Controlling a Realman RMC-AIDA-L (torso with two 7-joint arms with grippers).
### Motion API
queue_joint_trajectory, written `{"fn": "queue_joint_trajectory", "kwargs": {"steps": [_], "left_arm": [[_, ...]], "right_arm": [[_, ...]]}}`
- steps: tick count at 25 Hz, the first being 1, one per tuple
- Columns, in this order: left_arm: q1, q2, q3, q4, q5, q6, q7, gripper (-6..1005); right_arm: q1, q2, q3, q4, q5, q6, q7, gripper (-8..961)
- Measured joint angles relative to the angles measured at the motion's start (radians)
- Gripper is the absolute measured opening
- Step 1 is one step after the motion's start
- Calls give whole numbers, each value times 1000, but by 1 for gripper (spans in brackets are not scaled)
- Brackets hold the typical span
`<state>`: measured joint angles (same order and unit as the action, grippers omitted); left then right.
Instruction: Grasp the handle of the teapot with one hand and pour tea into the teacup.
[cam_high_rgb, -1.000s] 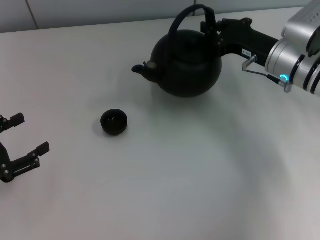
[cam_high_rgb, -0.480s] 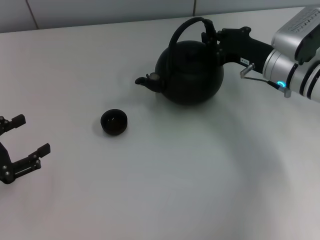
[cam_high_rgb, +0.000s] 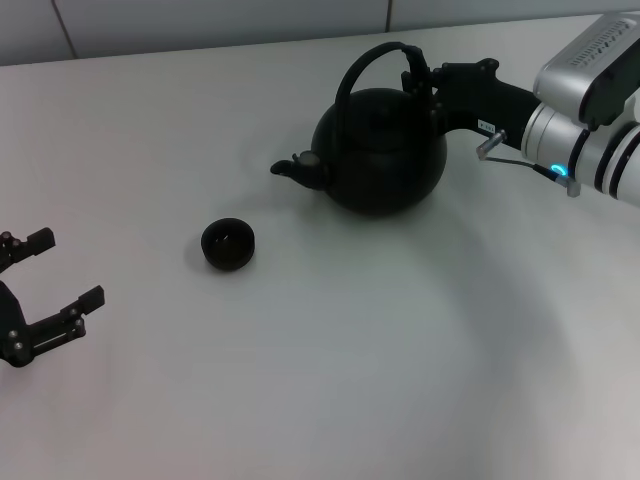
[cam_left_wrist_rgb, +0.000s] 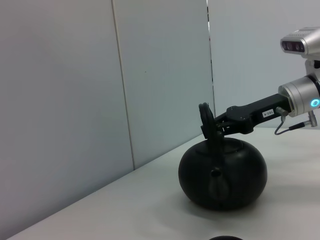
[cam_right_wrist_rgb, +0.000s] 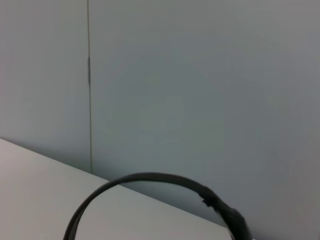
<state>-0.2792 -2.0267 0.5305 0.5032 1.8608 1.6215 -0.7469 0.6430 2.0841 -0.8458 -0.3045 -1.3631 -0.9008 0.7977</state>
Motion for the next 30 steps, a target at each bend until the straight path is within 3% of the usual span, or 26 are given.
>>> {"fn": "queue_joint_trajectory", "kwargs": {"steps": [6, 12, 15, 21, 26, 30], "left_arm": [[0, -2, 0, 0, 0, 0, 0, 847], [0, -4, -4, 0, 0, 9, 0, 847], [2, -4, -5, 0, 0, 15, 0, 847], [2, -3, -3, 0, 1, 15, 0, 847], [-2, -1, 0, 0, 4, 15, -1, 847], [-9, 1, 0, 0, 4, 15, -7, 847]], "right_arm": [[0, -1, 0, 2, -1, 2, 0, 145], [-16, 0, 4, -3, 0, -22, -7, 302], [-46, 0, 13, -6, 31, -87, -51, 380], [-103, 2, 17, -5, 72, -134, -79, 645], [-195, 1, 64, 39, 134, -297, -166, 801], [-266, 0, 80, 91, 175, -400, -205, 809]]}}
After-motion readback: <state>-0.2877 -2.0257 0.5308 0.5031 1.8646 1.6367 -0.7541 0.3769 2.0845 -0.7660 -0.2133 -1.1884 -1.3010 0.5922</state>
